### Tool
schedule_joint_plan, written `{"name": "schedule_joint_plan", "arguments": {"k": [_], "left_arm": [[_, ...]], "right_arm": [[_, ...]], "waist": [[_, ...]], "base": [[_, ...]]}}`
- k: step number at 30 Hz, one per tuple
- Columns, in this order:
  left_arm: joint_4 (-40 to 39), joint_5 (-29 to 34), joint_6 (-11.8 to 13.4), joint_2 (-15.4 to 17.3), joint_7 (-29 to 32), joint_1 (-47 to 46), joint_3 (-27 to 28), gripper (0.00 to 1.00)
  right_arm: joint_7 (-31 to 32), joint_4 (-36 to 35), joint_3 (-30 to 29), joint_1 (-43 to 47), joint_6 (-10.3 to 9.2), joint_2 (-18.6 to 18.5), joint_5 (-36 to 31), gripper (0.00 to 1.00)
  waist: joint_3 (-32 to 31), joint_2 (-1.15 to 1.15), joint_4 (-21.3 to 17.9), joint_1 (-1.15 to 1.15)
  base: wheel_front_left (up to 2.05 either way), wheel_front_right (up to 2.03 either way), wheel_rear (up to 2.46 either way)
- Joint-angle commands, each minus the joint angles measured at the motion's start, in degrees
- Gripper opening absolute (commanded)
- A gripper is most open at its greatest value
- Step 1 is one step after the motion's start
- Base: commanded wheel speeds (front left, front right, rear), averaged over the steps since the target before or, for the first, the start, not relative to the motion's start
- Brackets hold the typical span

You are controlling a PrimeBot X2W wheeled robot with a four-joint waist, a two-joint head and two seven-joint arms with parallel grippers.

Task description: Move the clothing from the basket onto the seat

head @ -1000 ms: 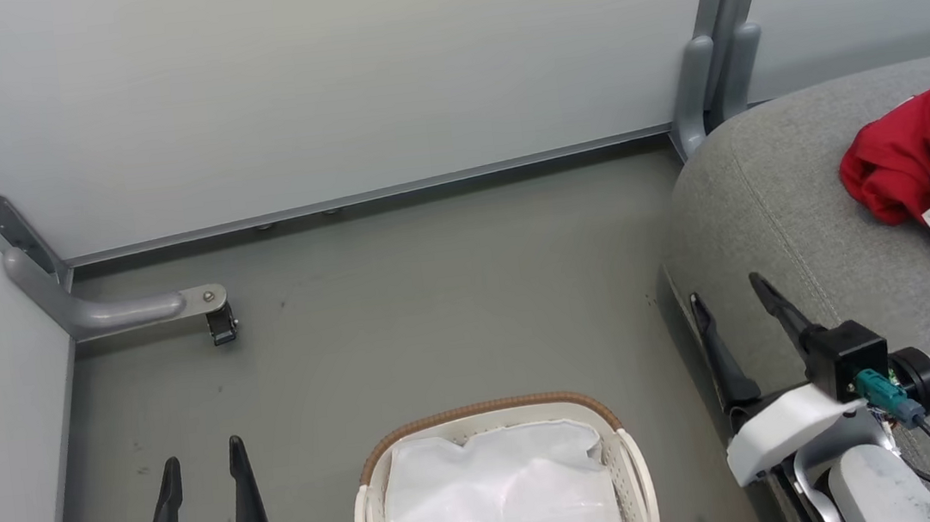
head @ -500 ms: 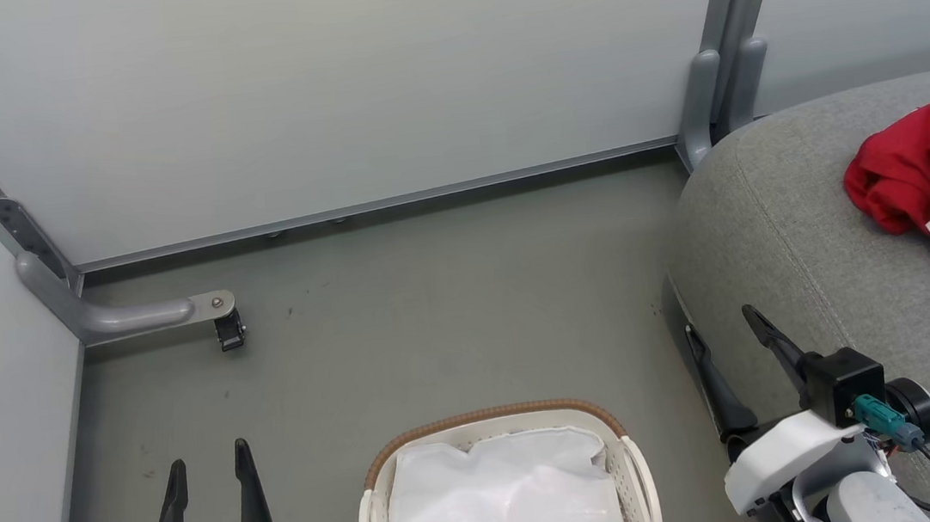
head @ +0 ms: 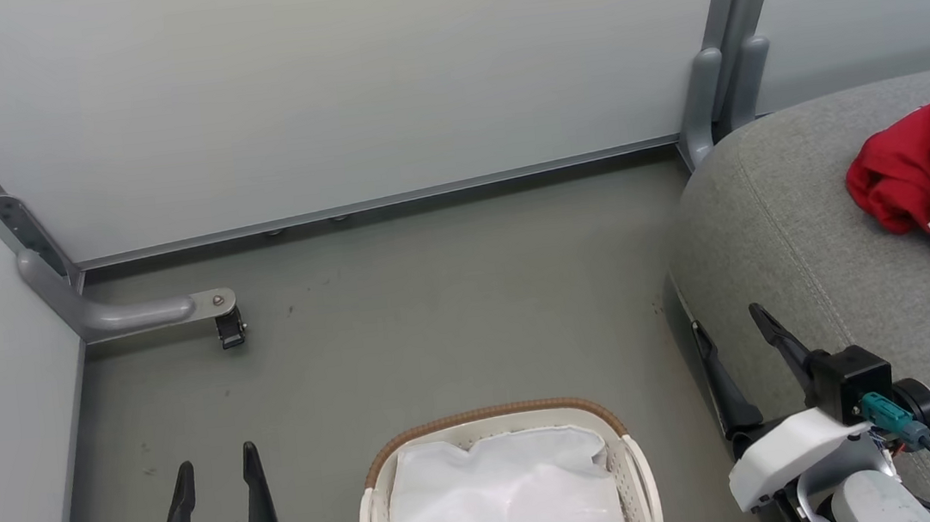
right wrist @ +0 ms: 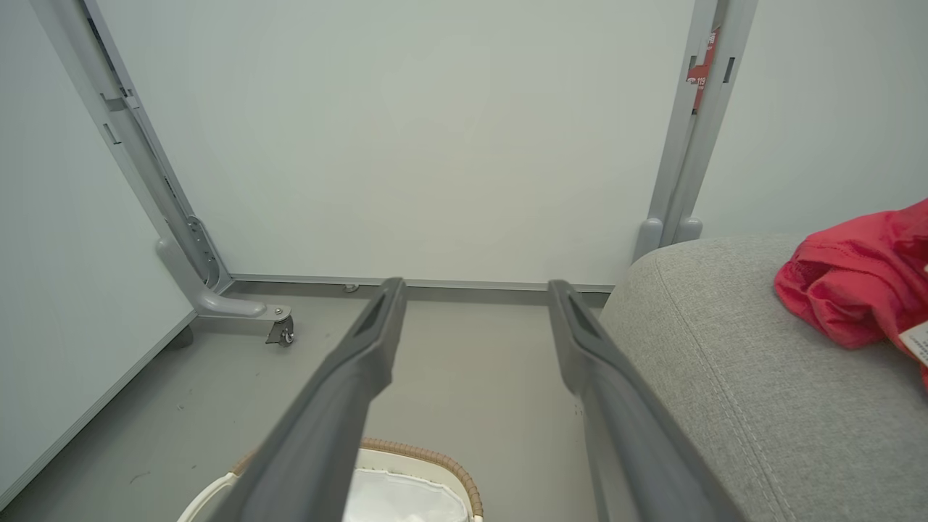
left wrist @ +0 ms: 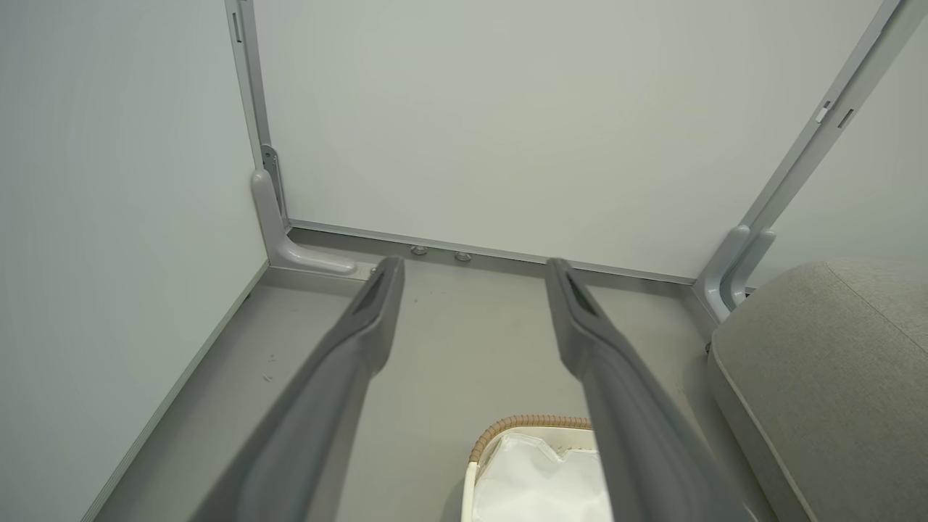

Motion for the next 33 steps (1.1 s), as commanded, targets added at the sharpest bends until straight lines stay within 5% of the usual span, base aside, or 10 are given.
{"name": "schedule_joint_plan", "arguments": {"k": [1,6,7,13,33], "left_arm": [[0.19,0.07,-0.38,0.06,0.04,0.0,-0.12,1.0],[0.73,0.86,-0.63,0.06,0.04,0.06,-0.6,1.0],[0.62,0.65,-0.5,0.0,0.0,0.0,-0.7,0.0],[3.17,0.09,-0.52,-0.15,0.22,-0.02,-0.79,0.0],[1.94,-19.06,-1.56,-0.1,5.71,-2.55,1.86,0.0]], "right_arm": [[-0.01,0.14,0.0,0.12,-0.08,-0.25,0.35,1.0],[-0.02,0.01,0.22,0.29,-0.08,-0.25,0.53,1.0],[0.0,0.02,0.17,0.01,0.0,0.0,0.12,0.0],[0.2,2.35,0.13,1.56,0.01,0.26,0.68,0.0],[5.61,0.72,-3.09,1.32,0.0,0.04,22.09,0.0]], "waist": [[-0.03,0.0,0.06,0.0],[-0.04,0.0,0.21,0.0],[-0.03,0.0,0.21,0.0],[-0.02,0.0,0.21,0.0],[0.0,0.0,-0.32,0.0]], "base": [[0.0,0.0,0.0],[0.0,0.0,0.0],[0.0,0.0,0.0],[0.0,0.0,0.0],[0.0,0.0,0.0]]}}
